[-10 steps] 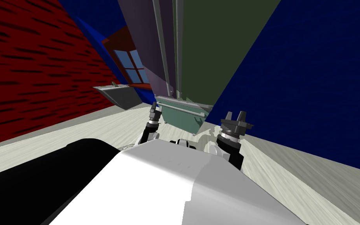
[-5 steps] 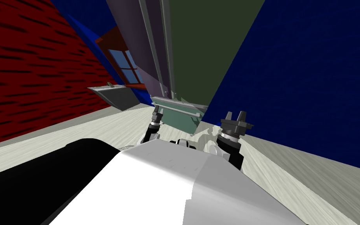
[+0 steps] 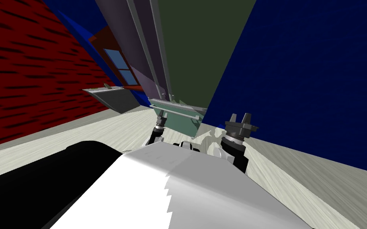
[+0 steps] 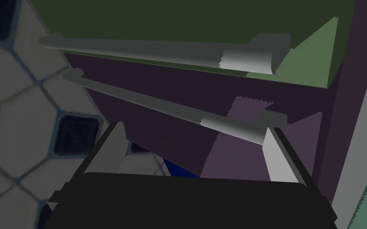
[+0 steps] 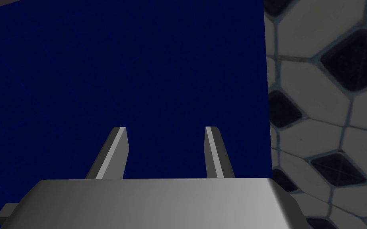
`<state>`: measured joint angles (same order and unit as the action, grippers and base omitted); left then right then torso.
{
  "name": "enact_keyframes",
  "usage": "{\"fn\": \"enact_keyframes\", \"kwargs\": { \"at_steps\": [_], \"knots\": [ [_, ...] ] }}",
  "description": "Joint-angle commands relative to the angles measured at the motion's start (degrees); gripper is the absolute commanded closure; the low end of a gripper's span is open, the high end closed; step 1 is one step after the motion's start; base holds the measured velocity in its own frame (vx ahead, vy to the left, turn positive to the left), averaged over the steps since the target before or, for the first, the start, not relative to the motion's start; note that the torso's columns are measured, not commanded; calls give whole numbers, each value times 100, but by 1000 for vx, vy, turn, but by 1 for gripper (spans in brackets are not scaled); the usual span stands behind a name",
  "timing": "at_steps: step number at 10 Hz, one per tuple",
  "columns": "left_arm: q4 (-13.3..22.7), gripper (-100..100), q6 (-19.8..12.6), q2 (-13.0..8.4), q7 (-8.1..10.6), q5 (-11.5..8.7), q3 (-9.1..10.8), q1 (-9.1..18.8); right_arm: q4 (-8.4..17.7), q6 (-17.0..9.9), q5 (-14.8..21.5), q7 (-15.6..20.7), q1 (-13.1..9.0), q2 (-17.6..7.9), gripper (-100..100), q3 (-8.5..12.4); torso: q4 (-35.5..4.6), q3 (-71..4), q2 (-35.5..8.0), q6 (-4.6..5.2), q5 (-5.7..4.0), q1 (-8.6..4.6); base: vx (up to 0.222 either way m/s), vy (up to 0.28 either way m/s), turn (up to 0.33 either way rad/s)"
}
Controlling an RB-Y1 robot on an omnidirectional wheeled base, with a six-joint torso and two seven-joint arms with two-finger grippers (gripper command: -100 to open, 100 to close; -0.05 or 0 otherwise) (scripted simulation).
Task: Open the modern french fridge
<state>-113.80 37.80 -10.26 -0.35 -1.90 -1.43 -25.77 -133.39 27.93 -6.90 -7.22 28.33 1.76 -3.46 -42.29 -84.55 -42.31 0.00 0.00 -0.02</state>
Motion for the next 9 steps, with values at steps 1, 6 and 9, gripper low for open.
{"fn": "enact_keyframes", "kwargs": {
  "at_steps": [1, 6, 9],
  "knots": [
    [419, -100, 290, -10, -10, -2, -15, 40, 0, 0, 0, 0, 0, 0, 0, 0, 0, 0, -2, -1, 0, 6, 52, -97, -31],
    [1127, -100, 760, 11, -41, 1, -55, 145, 0, 0, 0, 0, 0, 0, 0, 0, 2, -6, 10, 0, -2, -5, 61, -112, -32],
    [1620, -100, 1076, 36, -62, 3, -82, 219, 0, 0, 0, 0, 0, 0, 0, 0, 2, -4, 6, 1, -2, -7, 71, -115, -34]
  ]
}}
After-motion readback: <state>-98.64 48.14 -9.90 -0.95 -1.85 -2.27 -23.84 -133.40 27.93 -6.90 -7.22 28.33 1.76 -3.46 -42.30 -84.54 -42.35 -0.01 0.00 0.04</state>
